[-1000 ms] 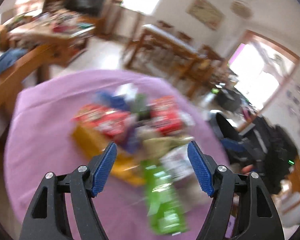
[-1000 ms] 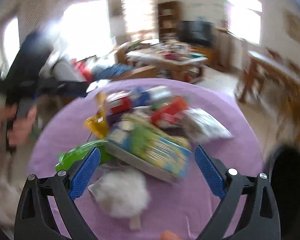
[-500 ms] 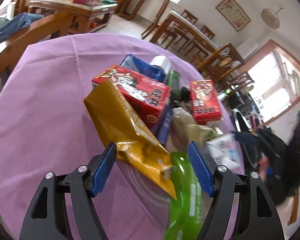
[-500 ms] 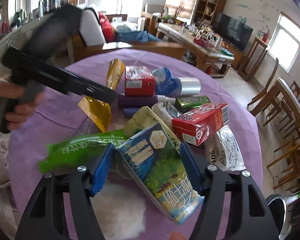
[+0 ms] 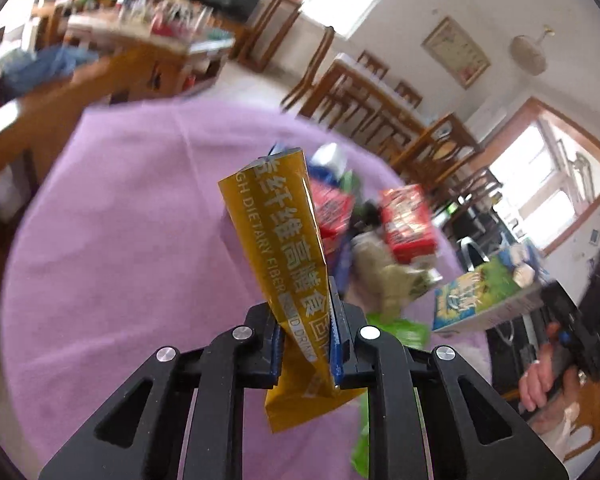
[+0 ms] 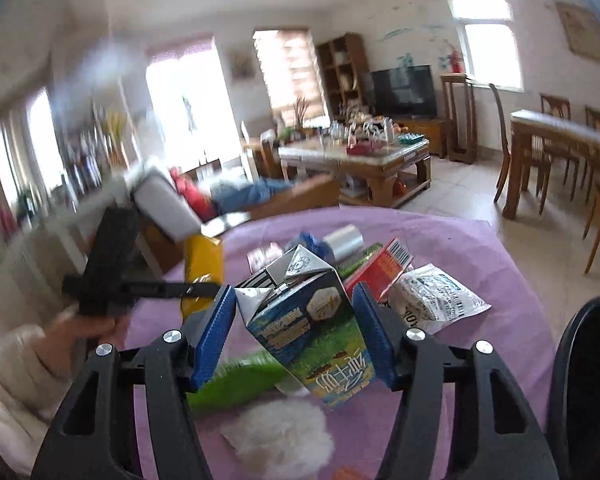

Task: Collect trash
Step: 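Grasp the juice carton with the right tool while the left tool grasps the yellow wrapper, then carry the juice carton and yellow wrapper over the black bin and release both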

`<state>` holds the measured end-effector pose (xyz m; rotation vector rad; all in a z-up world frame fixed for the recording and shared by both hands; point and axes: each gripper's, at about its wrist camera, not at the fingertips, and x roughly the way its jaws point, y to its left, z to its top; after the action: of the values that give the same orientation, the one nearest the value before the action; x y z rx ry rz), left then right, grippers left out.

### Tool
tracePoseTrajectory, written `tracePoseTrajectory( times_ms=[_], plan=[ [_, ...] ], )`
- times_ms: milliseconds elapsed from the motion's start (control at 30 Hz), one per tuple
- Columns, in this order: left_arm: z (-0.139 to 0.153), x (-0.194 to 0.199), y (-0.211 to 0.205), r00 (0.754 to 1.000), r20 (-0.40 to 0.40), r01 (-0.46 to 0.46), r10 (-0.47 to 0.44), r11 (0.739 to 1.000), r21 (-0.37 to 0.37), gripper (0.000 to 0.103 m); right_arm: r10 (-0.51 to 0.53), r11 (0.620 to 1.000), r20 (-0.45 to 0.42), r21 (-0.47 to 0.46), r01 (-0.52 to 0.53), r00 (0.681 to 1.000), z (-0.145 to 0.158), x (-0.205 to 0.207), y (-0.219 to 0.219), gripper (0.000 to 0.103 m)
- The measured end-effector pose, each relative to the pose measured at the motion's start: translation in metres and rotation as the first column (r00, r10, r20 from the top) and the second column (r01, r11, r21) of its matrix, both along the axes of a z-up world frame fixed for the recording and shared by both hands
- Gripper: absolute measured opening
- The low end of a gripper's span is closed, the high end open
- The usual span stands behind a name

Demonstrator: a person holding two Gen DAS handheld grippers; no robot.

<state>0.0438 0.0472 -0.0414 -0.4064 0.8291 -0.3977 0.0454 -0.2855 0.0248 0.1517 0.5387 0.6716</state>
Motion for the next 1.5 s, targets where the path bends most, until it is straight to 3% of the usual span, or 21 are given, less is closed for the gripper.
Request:
tracePoseTrajectory(
  times_ms=[233, 467, 600, 733, 900, 1067, 1300, 1333, 1400, 1433, 1467, 1500],
  plan=[
    [0.060, -0.020, -0.053, 0.983, 0.133, 0.129, -0.127, 0.992, -0.010, 0.018, -0.062, 0.969, -0.025, 0.237, 0.067, 0.998, 0.002, 0.001, -0.050, 0.060],
    [0.079, -0.010, -0.171, 0.928, 0.177, 0.335, -0.327, 0.942, -0.019, 0.018, -0.238, 0.932, 0.005, 0.283, 0.227, 0.971, 0.011, -0.018, -0.114, 0.060],
    [0.071, 0.002, -0.252, 0.883, 0.176, 0.447, -0.435, 0.894, -0.036, 0.018, -0.387, 0.876, -0.008, 0.310, 0.370, 0.922, 0.010, -0.031, -0.169, 0.060],
    [0.058, 0.019, -0.331, 0.841, 0.164, 0.531, -0.516, 0.844, -0.067, 0.018, -0.569, 0.778, -0.030, 0.304, 0.550, 0.822, 0.000, -0.041, -0.226, 0.060],
    [0.037, 0.043, -0.428, 0.792, 0.138, 0.605, -0.595, 0.795, -0.043, 0.018, -0.656, 0.691, -0.116, 0.308, 0.655, 0.746, -0.034, -0.030, -0.270, 0.060],
    [0.003, 0.059, -0.490, 0.780, 0.072, 0.624, -0.622, 0.781, -0.019, 0.018, -0.667, 0.663, -0.181, 0.298, 0.687, 0.723, -0.068, -0.020, -0.283, 0.060],
    [-0.018, 0.067, -0.512, 0.772, 0.046, 0.633, -0.634, 0.774, 0.029, 0.019, -0.671, 0.648, -0.217, 0.294, 0.703, 0.709, -0.090, -0.030, -0.294, 0.059],
    [-0.020, 0.067, -0.503, 0.773, 0.043, 0.631, -0.632, 0.775, 0.039, 0.022, -0.669, 0.647, -0.222, 0.295, 0.703, 0.709, -0.087, -0.033, -0.294, 0.060],
    [-0.017, 0.062, -0.500, 0.781, 0.042, 0.620, -0.623, 0.782, 0.067, 0.042, -0.669, 0.640, -0.237, 0.297, 0.708, 0.704, -0.088, -0.035, -0.295, 0.062],
    [-0.015, 0.059, -0.496, 0.789, 0.051, 0.607, -0.612, 0.790, 0.084, 0.063, -0.669, 0.639, -0.242, 0.295, 0.710, 0.702, -0.089, -0.036, -0.294, 0.068],
    [-0.010, 0.057, -0.480, 0.795, 0.066, 0.597, -0.603, 0.797, 0.092, 0.074, -0.671, 0.637, -0.242, 0.295, 0.712, 0.700, -0.087, -0.040, -0.296, 0.078],
    [-0.007, 0.055, -0.474, 0.797, 0.081, 0.592, -0.599, 0.800, 0.097, 0.074, -0.677, 0.631, -0.244, 0.294, 0.718, 0.694, -0.087, -0.042, -0.295, 0.083]
  ],
)
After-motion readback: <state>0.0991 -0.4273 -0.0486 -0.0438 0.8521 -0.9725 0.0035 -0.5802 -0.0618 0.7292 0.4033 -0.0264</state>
